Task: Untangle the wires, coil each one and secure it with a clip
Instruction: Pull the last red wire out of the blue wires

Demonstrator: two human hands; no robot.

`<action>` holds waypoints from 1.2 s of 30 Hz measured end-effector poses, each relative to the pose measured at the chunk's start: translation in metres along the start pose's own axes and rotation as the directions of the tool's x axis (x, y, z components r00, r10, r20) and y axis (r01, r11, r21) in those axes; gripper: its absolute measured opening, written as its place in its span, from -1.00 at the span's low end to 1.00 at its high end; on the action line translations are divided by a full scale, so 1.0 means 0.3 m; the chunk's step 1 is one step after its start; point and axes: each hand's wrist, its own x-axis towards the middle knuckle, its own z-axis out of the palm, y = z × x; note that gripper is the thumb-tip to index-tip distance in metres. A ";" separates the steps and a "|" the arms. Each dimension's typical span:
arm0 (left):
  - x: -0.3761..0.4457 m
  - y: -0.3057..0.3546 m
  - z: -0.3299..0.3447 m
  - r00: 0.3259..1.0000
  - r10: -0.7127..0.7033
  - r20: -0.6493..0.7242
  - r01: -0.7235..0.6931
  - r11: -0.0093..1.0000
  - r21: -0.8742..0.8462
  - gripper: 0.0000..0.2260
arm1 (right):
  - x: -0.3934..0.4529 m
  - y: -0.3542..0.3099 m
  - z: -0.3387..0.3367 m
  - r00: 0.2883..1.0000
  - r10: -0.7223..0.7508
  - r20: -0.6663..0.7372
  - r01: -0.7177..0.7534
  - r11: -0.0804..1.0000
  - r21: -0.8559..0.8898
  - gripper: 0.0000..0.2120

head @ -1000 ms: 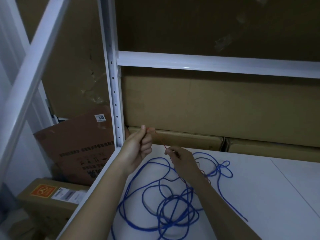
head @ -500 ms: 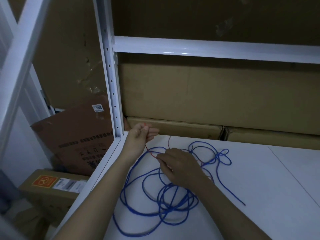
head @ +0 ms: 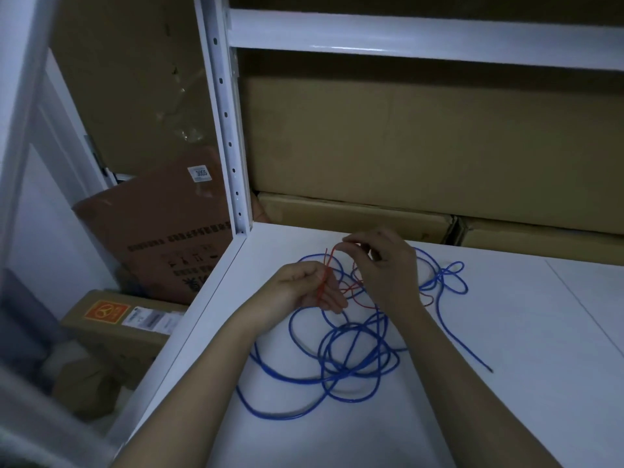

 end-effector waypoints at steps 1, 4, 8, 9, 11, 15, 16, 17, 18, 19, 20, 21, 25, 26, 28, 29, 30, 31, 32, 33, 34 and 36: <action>-0.009 0.000 -0.002 1.000 0.002 0.000 -0.002 0.996 -0.091 -0.76 | -0.007 0.000 0.008 0.999 0.049 0.015 -0.050 0.998 0.043 -0.90; -0.028 -0.008 -0.014 0.999 0.036 -0.024 -0.042 0.950 -0.310 -0.74 | -0.026 -0.002 0.032 0.965 0.216 0.146 -0.240 0.956 0.171 -0.95; -0.014 -0.005 -0.012 0.968 0.071 -0.242 -0.160 0.913 -0.375 -0.79 | -0.070 0.017 0.070 0.882 0.296 0.367 -0.346 0.935 0.076 -0.87; -0.006 -0.001 -0.015 0.947 0.075 -0.312 -0.195 0.908 -0.372 -0.78 | -0.084 0.022 0.073 0.867 0.299 0.398 -0.342 0.939 0.040 -0.83; 0.012 0.001 -0.029 0.909 0.072 -0.410 -0.247 0.886 -0.392 -0.74 | -0.115 0.023 0.074 0.848 0.273 0.455 -0.297 0.955 -0.019 -0.77; 0.044 -0.001 -0.016 0.914 0.083 -0.398 -0.265 0.865 -0.427 -0.71 | -0.162 -0.005 0.075 0.826 0.014 0.564 0.069 0.990 -0.125 -0.68; 0.053 -0.007 -0.006 0.910 0.085 -0.406 -0.253 0.890 -0.380 -0.72 | -0.165 -0.013 0.073 0.817 -0.020 0.577 0.122 0.983 -0.138 -0.67; 0.063 -0.019 0.000 0.897 0.105 -0.430 -0.236 0.936 -0.263 -0.73 | -0.166 -0.021 0.068 0.819 -0.038 0.573 0.149 0.978 -0.148 -0.68; 0.069 -0.033 0.003 0.876 0.153 -0.458 -0.206 0.976 -0.069 -0.75 | -0.167 -0.028 0.060 0.825 -0.037 0.563 0.152 0.976 -0.157 -0.69; 0.072 -0.046 0.005 0.862 0.220 -0.457 -0.172 0.974 0.146 -0.77 | -0.166 -0.030 0.050 0.834 -0.031 0.551 0.144 0.976 -0.164 -0.71; 0.070 -0.058 0.005 0.860 0.281 -0.426 -0.140 0.933 0.332 -0.79 | -0.164 -0.026 0.040 0.845 -0.017 0.535 0.128 0.977 -0.171 -0.73; 0.065 -0.067 0.003 0.875 0.309 -0.373 -0.109 0.876 0.470 -0.82 | -0.160 -0.017 0.029 0.856 0.003 0.517 0.108 0.977 -0.183 -0.74; 0.043 -0.091 -0.019 0.959 0.247 -0.141 0.002 0.492 0.871 -0.87 | -0.152 0.034 -0.020 0.919 0.054 0.390 0.064 0.957 -0.281 -0.85; 0.034 -0.090 -0.013 0.968 0.220 -0.120 0.015 0.427 0.904 -0.92 | -0.148 0.043 -0.030 0.925 0.075 0.371 0.035 0.959 -0.282 -0.84; 0.024 -0.083 0.007 0.980 0.178 -0.088 0.010 0.396 0.918 -0.91 | -0.137 0.054 -0.044 0.930 0.102 0.354 -0.012 0.969 -0.247 -0.81; 0.021 -0.077 0.017 0.984 0.163 -0.076 0.000 0.424 0.905 -0.86 | -0.130 0.060 -0.047 0.933 0.104 0.345 -0.023 0.973 -0.231 -0.80; 0.018 -0.068 0.025 0.986 0.145 -0.077 -0.004 0.493 0.870 -0.80 | -0.122 0.065 -0.051 0.935 0.110 0.337 -0.037 0.976 -0.216 -0.80; 0.017 -0.057 0.029 0.989 0.119 -0.088 0.004 0.570 0.822 -0.75 | -0.116 0.068 -0.057 0.936 0.120 0.331 -0.056 0.979 -0.198 -0.81; 0.018 -0.044 0.030 0.993 0.081 -0.090 0.021 0.615 0.788 -0.72 | -0.113 0.073 -0.062 0.936 0.129 0.328 -0.072 0.981 -0.180 -0.82; 0.016 -0.028 0.030 0.997 0.033 -0.076 0.040 0.612 0.790 -0.71 | -0.112 0.075 -0.067 0.935 0.128 0.332 -0.073 0.982 -0.173 -0.82; 0.015 -0.014 0.030 0.998 -0.028 -0.051 0.058 0.581 0.812 -0.72 | -0.113 0.076 -0.069 0.931 0.120 0.345 -0.060 0.982 -0.179 -0.82; 0.014 -0.003 0.030 0.993 -0.114 -0.008 0.070 0.552 0.831 -0.72 | -0.116 0.076 -0.067 0.924 0.097 0.369 -0.026 0.981 -0.194 -0.82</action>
